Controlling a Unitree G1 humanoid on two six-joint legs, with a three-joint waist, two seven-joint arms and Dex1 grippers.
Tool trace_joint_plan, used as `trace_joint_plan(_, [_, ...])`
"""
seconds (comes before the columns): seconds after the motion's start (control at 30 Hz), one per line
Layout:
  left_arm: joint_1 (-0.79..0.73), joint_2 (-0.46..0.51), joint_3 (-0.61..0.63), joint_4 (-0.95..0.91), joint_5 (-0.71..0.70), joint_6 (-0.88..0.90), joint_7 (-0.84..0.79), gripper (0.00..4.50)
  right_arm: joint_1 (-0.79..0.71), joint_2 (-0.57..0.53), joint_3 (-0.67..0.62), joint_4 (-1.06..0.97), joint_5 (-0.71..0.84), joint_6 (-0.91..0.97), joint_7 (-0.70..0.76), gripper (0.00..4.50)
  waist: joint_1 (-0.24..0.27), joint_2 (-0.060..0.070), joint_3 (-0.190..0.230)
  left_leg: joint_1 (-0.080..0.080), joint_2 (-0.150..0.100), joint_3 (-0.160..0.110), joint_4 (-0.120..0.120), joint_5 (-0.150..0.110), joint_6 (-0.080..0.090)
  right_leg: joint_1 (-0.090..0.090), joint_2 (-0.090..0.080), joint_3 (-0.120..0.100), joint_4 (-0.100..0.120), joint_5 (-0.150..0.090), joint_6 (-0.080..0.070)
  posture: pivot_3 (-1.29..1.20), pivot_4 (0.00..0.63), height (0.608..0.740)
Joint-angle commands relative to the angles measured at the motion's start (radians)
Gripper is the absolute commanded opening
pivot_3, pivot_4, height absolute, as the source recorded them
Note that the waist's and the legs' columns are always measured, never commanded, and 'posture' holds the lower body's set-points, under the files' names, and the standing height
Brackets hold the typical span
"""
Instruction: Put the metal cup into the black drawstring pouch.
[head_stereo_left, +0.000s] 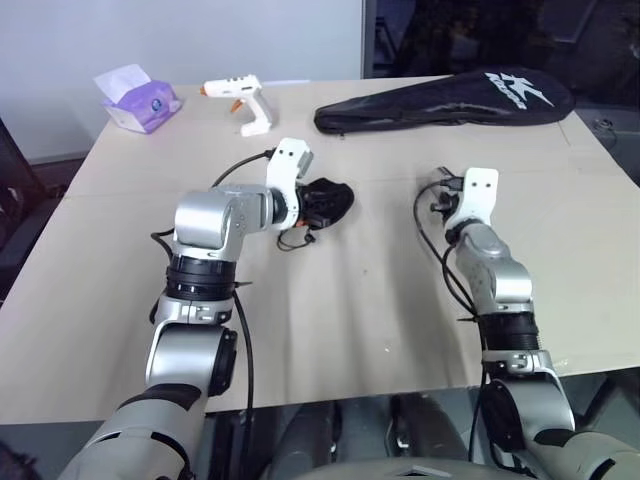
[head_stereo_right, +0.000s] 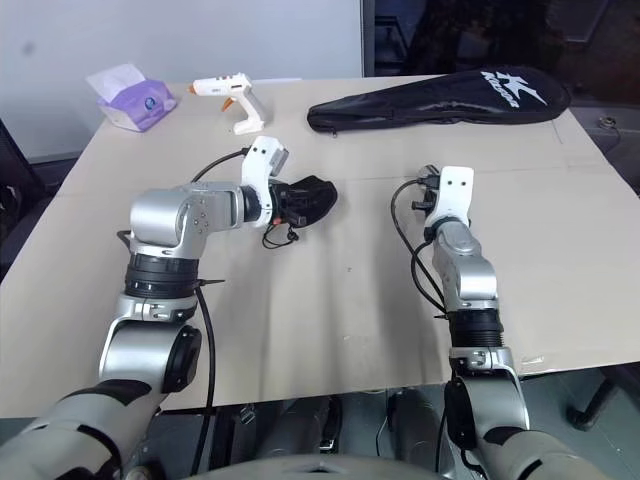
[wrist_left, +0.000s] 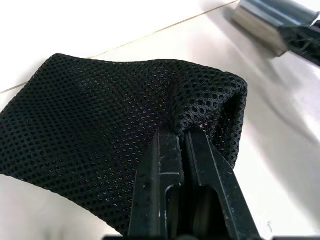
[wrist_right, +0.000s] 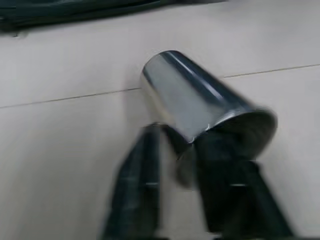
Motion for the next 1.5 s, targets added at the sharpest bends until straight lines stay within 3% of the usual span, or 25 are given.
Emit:
trace_joint_plan(0.03, [-0.016,0.004,0.015,-0.048,-0.023,-0.002,0.013,0.00,0.010,-0.018,0.002,-0.044,0.007,-0.041,0.039,0.04,0.000,0.000,0.000,0.000,0.000,0.000,0.000,0.000,0.000,0.000,0.000,0.000,0.000,0.000,0.000,0.00,0.150,0.740])
trace_joint_plan(0.2, [-0.043,-0.021,0.033,-0.023,-0.055,0.042,0.034,0.00,0.095,-0.047,0.056,-0.135,0.013,-0.076,0.152,0.04,0.000,0.000,0.000,0.000,0.000,0.000,0.000,0.000,0.000,0.000,0.000,0.000,0.000,0.000,0.000,0.00,0.150,0.740])
trace_joint_plan(0.4, [-0.108,-0.059,0.003,0.084,-0.016,0.058,0.109,0.00,0.275,-0.081,0.179,-0.505,0.157,-0.013,0.372,0.04,0.002,0.000,0.000,0.000,0.000,-0.001,0.000,0.000,0.000,0.000,0.000,0.000,0.000,0.000,0.000,0.00,0.150,0.740])
trace_joint_plan(0.53, [-0.136,-0.080,-0.038,0.151,0.010,0.018,0.126,0.00,0.374,-0.087,0.247,-0.621,0.230,0.009,0.452,0.04,0.001,0.000,0.000,0.000,0.000,0.000,0.000,0.000,0.000,0.001,0.000,0.000,-0.001,0.000,0.000,0.00,0.150,0.740])
trace_joint_plan(0.7, [-0.118,-0.083,-0.111,0.146,0.028,-0.031,0.105,0.00,0.370,-0.047,0.308,-0.513,0.233,-0.060,0.510,0.04,0.003,0.000,0.000,0.000,0.000,0.000,0.000,0.000,0.000,0.001,0.000,0.000,0.000,0.000,0.000,0.00,0.150,0.740])
trace_joint_plan(1.03, [-0.088,-0.061,-0.129,0.040,0.005,-0.006,0.073,0.00,0.281,-0.038,0.361,-0.224,0.114,-0.232,0.574,0.04,0.004,0.000,0.000,0.000,0.000,-0.001,0.000,0.000,0.000,0.000,0.000,0.000,-0.001,0.000,0.000,0.00,0.150,0.740])
trace_joint_plan(1.5, [-0.015,0.041,-0.242,-0.105,0.036,-0.064,0.009,0.00,0.192,-0.090,0.415,-0.196,-0.046,-0.300,0.594,0.04,0.003,0.000,0.000,0.000,0.000,-0.001,0.000,0.000,0.000,0.000,0.000,0.000,-0.001,0.000,0.000,0.00,0.150,0.740])
